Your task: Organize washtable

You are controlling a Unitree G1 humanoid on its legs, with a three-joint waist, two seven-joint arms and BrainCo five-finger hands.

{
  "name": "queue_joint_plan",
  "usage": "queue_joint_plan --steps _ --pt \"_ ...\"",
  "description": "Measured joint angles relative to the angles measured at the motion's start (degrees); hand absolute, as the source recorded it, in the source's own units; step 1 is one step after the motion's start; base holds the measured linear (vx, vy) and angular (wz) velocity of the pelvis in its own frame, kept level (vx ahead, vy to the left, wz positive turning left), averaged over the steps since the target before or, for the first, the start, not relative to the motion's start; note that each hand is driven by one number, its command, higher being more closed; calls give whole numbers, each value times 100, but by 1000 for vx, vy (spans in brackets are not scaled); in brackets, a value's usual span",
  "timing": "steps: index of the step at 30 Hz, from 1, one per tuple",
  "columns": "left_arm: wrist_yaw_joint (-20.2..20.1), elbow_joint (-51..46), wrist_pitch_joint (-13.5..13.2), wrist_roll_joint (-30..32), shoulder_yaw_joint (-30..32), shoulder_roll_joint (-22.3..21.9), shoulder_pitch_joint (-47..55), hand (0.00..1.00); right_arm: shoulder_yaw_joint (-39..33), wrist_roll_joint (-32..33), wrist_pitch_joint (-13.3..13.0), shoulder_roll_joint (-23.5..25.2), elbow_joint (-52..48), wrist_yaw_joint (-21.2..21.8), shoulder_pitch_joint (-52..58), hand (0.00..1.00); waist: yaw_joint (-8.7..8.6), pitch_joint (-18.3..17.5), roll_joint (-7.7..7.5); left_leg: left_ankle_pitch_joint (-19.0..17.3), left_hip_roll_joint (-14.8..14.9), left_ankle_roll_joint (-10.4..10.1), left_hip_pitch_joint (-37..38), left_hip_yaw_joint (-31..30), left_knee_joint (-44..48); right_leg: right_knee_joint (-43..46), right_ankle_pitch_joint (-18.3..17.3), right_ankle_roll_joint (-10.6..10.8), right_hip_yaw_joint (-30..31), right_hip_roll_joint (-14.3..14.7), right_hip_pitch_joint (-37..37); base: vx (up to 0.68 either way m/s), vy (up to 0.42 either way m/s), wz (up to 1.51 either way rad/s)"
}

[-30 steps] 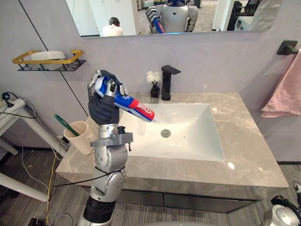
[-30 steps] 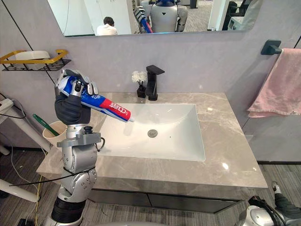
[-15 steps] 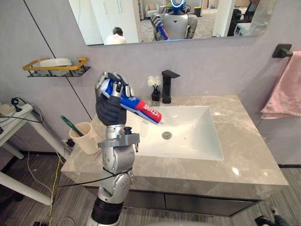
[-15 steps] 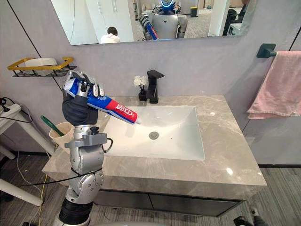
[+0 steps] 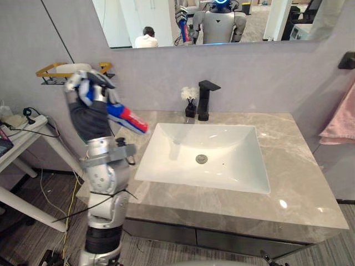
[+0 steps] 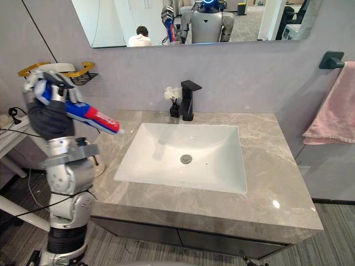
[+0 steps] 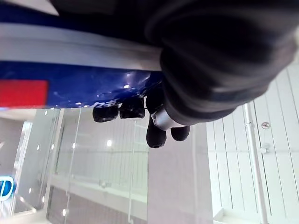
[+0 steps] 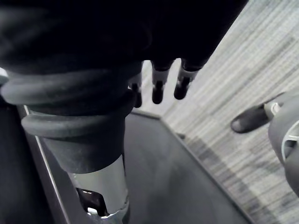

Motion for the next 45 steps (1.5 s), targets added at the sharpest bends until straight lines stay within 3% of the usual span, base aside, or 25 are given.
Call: queue_joint_plan --steps 4,9,29,35,45 --pt "123 243 85 448 403 221 159 100 321 -86 0 -46 356 170 97 0 105 -30 -149 -1 -37 -1 -35 -111 -13 -80 -4 5 -114 -5 74 14 -8 15" --pt "240 504 223 624 817 228 427 100 534 -109 -1 -82 428 281 107 0 138 -42 -206 0 -47 -1 -77 -158 -15 -126 -4 5 -141 3 80 10 -4 6" --pt "377 900 293 639 1159 225 535 100 773 -212 -5 -153 481 300 123 0 155 -30 -245 0 -47 -3 -144 -166 -23 -164 -4 5 -155 12 28 0 0 0" --pt "389 900 285 640 1264 227 518 100 782 -213 -6 -167 481 389 152 0 256 -33 -256 2 -39 -4 -141 -122 -79 -166 -3 5 -106 11 -27 0 0 -3" --pt "493 905 306 641 1320 344 520 100 920 -271 -7 -151 482 403 153 0 267 -42 -376 4 -38 -5 -133 -65 -94 -199 -4 5 -72 10 -33 0 0 0"
